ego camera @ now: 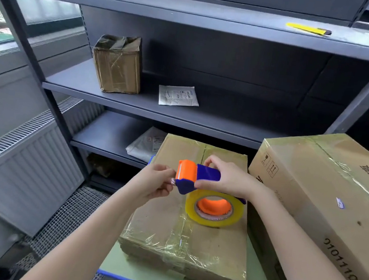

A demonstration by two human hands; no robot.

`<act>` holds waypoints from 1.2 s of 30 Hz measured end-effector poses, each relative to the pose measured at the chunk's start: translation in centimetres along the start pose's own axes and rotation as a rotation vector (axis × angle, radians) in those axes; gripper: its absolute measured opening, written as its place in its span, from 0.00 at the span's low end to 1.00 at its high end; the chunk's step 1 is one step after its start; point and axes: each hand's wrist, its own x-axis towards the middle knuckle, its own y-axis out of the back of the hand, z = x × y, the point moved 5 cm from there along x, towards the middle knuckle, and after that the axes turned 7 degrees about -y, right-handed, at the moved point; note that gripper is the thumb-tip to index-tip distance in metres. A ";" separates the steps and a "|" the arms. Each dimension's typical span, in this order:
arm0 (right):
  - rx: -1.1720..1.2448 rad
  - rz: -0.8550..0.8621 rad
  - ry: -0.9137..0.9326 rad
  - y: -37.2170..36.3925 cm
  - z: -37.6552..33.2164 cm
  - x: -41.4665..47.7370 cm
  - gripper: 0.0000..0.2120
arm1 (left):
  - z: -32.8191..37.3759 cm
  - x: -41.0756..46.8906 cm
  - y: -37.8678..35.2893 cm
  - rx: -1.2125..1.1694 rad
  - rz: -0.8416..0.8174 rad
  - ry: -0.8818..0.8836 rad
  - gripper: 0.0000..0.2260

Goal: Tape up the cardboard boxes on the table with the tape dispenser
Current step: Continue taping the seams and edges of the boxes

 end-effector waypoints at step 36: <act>-0.683 0.006 0.108 -6.0 -5.9 -8.0 0.34 | -10.6 -5.5 14.4 0.448 0.208 -0.052 0.13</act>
